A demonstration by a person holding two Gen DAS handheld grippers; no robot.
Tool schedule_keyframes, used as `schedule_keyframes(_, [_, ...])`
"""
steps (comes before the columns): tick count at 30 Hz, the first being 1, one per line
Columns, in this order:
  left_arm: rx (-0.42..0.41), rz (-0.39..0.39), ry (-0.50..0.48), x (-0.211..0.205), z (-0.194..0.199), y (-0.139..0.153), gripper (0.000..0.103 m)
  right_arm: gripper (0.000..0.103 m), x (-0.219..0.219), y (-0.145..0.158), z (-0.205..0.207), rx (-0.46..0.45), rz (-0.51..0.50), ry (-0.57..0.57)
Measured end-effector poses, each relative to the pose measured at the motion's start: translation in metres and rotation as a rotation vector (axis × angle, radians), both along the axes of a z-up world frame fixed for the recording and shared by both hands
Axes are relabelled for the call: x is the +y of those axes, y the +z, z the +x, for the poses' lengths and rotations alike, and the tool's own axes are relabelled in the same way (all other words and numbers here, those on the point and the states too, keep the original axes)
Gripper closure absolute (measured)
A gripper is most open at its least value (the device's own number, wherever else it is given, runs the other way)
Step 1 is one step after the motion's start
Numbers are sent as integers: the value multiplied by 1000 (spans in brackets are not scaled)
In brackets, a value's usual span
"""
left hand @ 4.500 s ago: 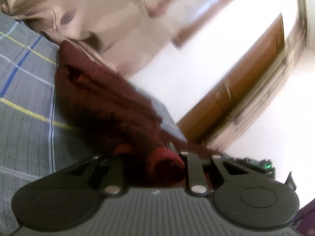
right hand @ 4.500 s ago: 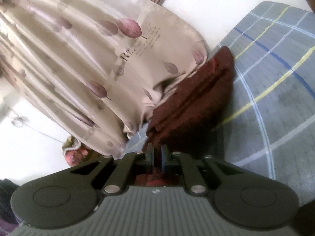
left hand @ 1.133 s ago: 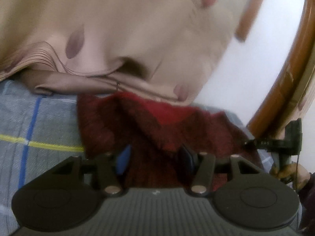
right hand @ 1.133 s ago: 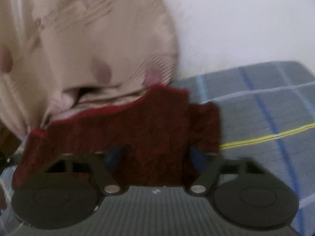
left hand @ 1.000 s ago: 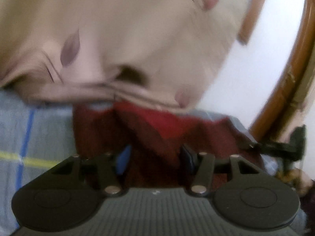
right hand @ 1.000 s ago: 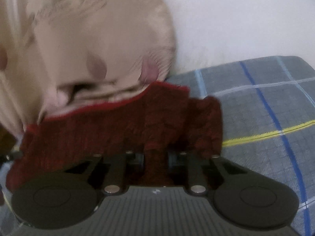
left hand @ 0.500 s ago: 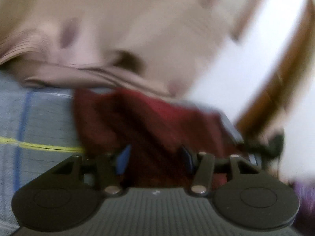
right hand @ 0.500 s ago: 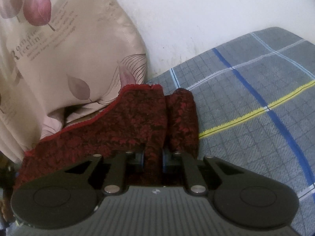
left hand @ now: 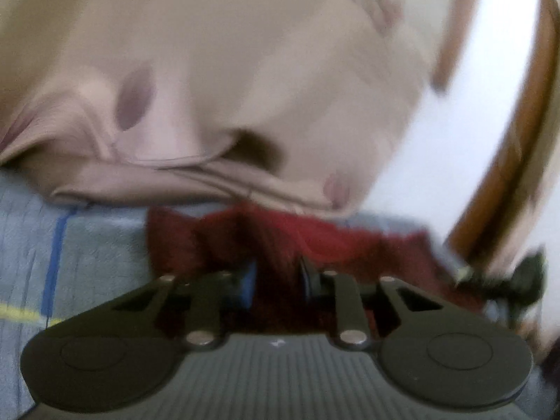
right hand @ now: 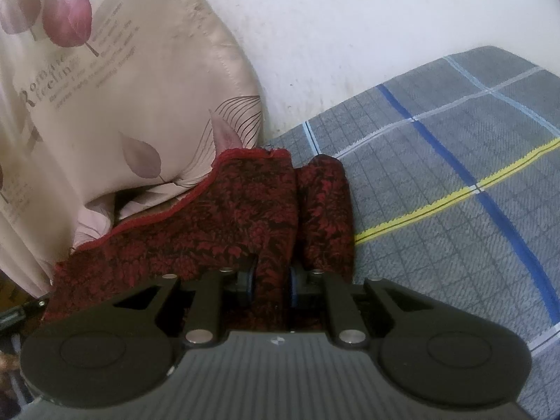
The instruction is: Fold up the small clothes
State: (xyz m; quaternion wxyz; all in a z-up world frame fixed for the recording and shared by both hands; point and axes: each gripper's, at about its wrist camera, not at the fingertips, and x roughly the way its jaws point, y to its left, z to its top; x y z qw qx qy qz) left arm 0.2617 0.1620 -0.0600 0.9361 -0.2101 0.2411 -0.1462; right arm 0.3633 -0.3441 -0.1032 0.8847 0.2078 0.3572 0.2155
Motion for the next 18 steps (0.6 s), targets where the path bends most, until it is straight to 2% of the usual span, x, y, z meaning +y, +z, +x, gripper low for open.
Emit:
schedule_keyframes(1, [-14,-57,17,10,-6,1,78,85,-1,0,0,2,7,-1])
schedule_keyframes(5, [-56,-131,44,35,-22,8,78,84,-2,-1,0,3,18,1])
schedule_keyframes(7, [-63,-130,60,39,-20,13,78,84,-3,-2,0,5,23,0])
schedule_keyframes(9, [-58,-141,35,40,-12,19,74,83,-3,-2,0,5,25,1])
schedule_keyframes(12, [-38,-40,-89,21,1,30,71,83,-4,-2,-1,4,30,-1])
schedule_keyframes(13, [-6,-29,-133,14,7,30,62,83,-4,-2,-1,4,31,-3])
schedule_keyframes(14, [26,-28,-162,7,13,30,46,82,-4,-2,-1,4,34,-3])
schedule_keyframes(15, [40,-35,-175,2,16,30,39,82,-4,-2,-1,5,36,-3])
schedule_keyframes(16, [50,-37,-184,-3,21,29,34,82,-4,-2,-1,6,39,-3])
schedule_keyframes(18, [82,15,-132,-11,31,28,35,81,-5,-2,-2,7,47,-1])
